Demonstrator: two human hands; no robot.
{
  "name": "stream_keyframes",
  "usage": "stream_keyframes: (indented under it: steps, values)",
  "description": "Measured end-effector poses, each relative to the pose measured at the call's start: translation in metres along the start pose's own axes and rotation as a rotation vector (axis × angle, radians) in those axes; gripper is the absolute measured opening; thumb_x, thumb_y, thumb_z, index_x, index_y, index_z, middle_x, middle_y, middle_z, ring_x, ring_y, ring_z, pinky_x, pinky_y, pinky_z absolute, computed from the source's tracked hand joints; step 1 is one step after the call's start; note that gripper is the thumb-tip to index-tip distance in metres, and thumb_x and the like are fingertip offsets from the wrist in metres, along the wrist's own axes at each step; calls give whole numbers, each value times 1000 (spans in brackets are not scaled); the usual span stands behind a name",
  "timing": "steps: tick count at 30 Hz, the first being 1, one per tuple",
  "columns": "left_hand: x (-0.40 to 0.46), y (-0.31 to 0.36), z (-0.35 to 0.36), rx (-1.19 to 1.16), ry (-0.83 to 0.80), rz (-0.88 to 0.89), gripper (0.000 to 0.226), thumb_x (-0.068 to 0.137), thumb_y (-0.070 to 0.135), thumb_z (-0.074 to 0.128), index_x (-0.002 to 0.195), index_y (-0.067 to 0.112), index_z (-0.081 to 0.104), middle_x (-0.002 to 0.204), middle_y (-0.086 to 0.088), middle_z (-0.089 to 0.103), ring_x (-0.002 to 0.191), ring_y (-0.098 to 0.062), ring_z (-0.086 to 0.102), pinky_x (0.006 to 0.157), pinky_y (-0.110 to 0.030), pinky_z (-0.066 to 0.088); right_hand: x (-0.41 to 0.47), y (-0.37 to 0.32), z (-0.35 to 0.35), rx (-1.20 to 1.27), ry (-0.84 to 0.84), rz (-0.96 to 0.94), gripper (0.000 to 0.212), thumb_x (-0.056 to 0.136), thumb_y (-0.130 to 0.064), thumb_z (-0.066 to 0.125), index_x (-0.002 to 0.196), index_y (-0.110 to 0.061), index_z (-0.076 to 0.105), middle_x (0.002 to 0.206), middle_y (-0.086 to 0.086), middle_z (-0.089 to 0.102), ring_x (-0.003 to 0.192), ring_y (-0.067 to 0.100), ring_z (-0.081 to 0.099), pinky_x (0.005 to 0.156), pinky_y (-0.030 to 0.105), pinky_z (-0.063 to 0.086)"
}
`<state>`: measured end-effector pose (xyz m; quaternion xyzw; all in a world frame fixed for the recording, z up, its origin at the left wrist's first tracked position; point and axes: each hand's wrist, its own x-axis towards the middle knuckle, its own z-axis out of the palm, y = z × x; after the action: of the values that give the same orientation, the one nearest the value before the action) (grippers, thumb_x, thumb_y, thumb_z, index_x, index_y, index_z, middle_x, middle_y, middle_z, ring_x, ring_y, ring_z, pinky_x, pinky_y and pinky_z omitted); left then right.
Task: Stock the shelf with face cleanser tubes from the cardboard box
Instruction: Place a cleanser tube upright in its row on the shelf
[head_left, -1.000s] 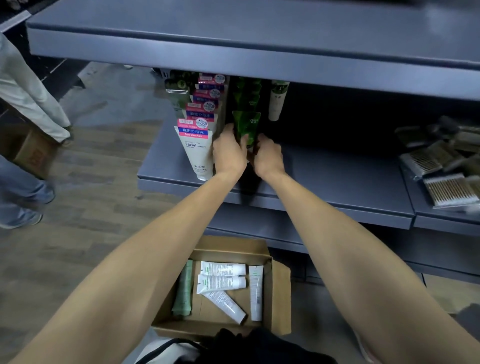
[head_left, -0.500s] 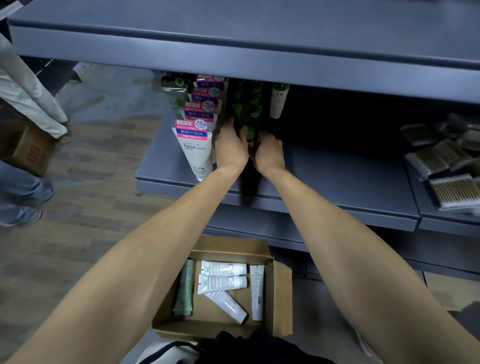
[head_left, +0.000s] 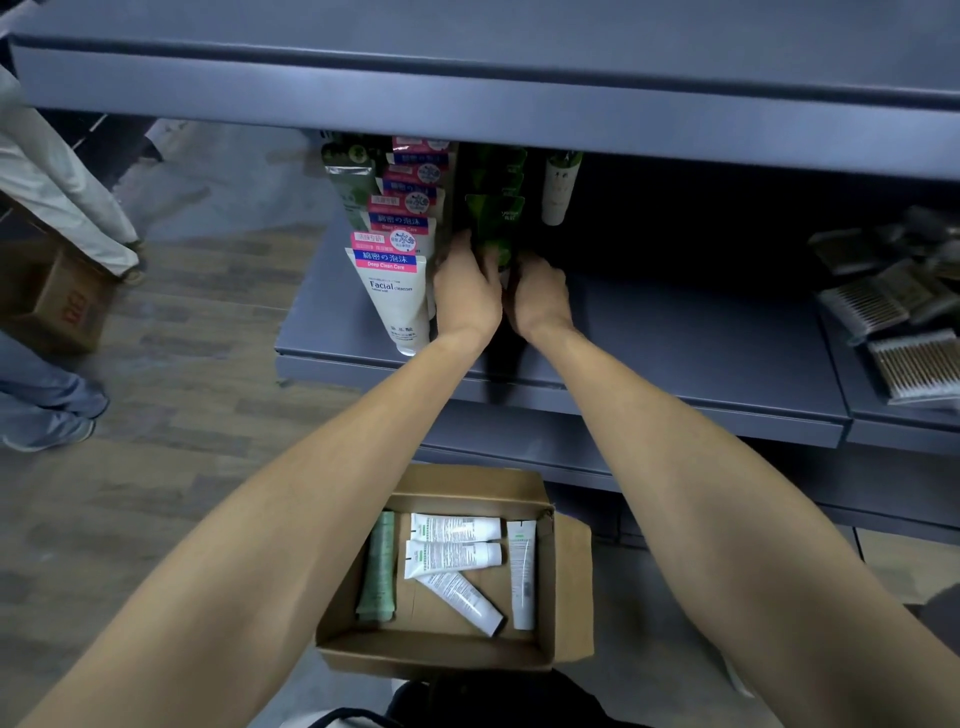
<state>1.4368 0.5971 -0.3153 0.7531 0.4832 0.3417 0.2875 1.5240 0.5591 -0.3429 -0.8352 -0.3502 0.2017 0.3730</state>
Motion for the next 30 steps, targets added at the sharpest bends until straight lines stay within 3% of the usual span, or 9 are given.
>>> stream_keyframes:
  steps: [2,4,7,9,12,15,22,30]
  values:
    - [-6,-4,-3,-75,-7,-2,27,96,18,51,120,8,57,108,-11,69,100,-29,65,86,-39,53,-10,10,4,-12,37,-8,23,100,-22,36,89,-26,56,91,-6,60,81,14,56,59,23,41]
    - [-14,-6,-7,-100,-25,15,26,96,16,52,120,8,57,106,-10,70,98,-26,65,85,-38,53,-20,14,4,30,57,3,22,101,-22,35,103,-24,57,99,-4,63,80,8,55,57,18,42]
    - [-26,-11,-11,-115,-40,62,25,95,13,51,119,8,58,104,-9,69,98,-24,64,86,-37,52,-39,15,3,89,33,29,27,97,-18,47,123,-18,53,119,6,62,96,19,59,75,26,47]
    - [-33,-13,-14,-123,-67,70,25,95,13,51,119,8,58,107,-9,68,102,-24,62,89,-37,50,-47,22,5,20,63,-34,38,91,-13,59,128,-12,51,120,11,63,104,25,62,84,33,52]
    - [-41,-18,-21,-124,-99,88,24,96,14,50,117,9,59,107,-7,68,102,-24,60,90,-40,50,-61,32,7,16,80,-45,49,81,-14,74,124,-13,51,113,10,68,102,25,65,87,40,56]
    - [-49,-21,-33,-145,-133,108,26,96,15,51,120,9,60,110,-6,67,105,-23,60,93,-41,50,-75,35,7,66,90,-26,49,81,-13,76,124,-12,53,115,9,67,106,22,65,93,41,55]
    - [-75,-33,-63,-187,-256,126,29,98,16,53,125,6,58,119,-8,65,111,-18,59,94,-25,44,-116,32,11,56,123,-28,43,84,-11,73,122,-10,55,115,7,67,106,17,65,95,37,54]
    - [-107,-63,-92,-177,-373,129,32,97,26,56,125,9,58,117,-4,66,92,-9,59,84,-19,43,-174,39,25,-39,102,10,42,86,-19,73,123,-13,54,118,4,65,108,15,61,97,34,52]
